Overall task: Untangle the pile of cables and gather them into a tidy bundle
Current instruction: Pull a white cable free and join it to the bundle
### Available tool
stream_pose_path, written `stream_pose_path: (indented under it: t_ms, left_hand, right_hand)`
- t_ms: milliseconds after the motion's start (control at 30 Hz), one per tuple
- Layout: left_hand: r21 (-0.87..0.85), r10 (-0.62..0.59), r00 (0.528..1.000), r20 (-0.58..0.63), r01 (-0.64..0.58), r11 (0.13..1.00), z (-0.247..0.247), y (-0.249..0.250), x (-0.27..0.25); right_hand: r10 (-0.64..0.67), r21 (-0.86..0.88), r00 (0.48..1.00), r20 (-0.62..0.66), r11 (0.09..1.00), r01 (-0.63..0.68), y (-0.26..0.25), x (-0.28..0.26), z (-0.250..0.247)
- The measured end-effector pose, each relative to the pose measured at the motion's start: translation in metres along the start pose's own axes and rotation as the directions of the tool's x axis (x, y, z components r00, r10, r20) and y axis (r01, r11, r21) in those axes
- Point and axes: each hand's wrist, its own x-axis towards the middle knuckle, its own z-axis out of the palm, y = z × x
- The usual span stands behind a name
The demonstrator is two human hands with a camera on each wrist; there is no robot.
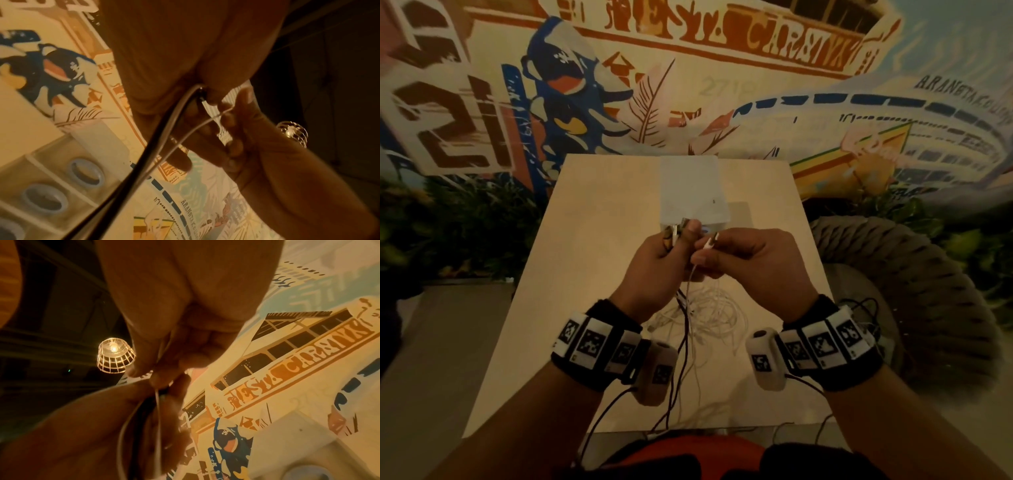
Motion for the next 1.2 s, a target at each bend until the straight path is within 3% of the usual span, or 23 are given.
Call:
stream_pose_path:
  t_ms: [67,133,300,400,667,867,967,1067,1200]
  left_hand:
    - [-0.088,-0.042,0.996,0.081,0.049,0.995,0.002,0.003,-0.005]
    - [-0.072,-0.069,0.995,0.077,0.075,0.995,0.002,0.005,-0.007]
    - [-0.085,-0.084,0.996,0.039,0.087,0.993,-0.002,-0.002,-0.006]
    - [-0.102,-0.070,0.997,0.043,0.074,0.992,-0.004,0.000,-0.006]
    - [-0.153,-0.015,0.988,0.154,0.039,0.987,-0.005,0.006,-0.006]
    - [0.009,0.123,0.958,0.259,-0.130,0.992,-0.012,0.007,-0.005]
    - [0.051,0.083,0.974,0.212,-0.095,0.994,-0.013,0.004,-0.002]
    - [0.044,0.057,0.984,0.167,-0.065,0.997,-0.012,0.003,-0.001]
    - [0.037,0.084,0.985,0.153,-0.090,0.995,-0.007,0.008,-0.002]
  right_hand:
    - [-0.032,-0.150,0.999,-0.039,0.988,0.026,0.001,0.000,0.002]
    - [-0.037,-0.289,0.998,-0.046,0.957,0.022,0.004,0.001,0.002]
    - [-0.029,-0.374,0.995,-0.093,0.927,-0.008,0.007,0.004,0.004]
    - [-0.059,-0.317,0.989,-0.135,0.948,0.013,0.005,0.006,0.002]
    - [-0.204,-0.155,0.975,-0.088,0.970,0.188,0.008,0.014,-0.002]
    - [-0.162,-0.049,0.986,0.027,0.985,0.163,0.002,0.021,-0.005]
    - [-0.162,-0.075,0.985,0.065,0.983,0.167,-0.003,0.023,-0.008]
    - [-0.209,-0.197,0.974,0.090,0.955,0.223,-0.007,0.025,-0.007]
    - [-0.224,-0.378,0.939,0.261,0.871,0.313,-0.008,0.029,0.009]
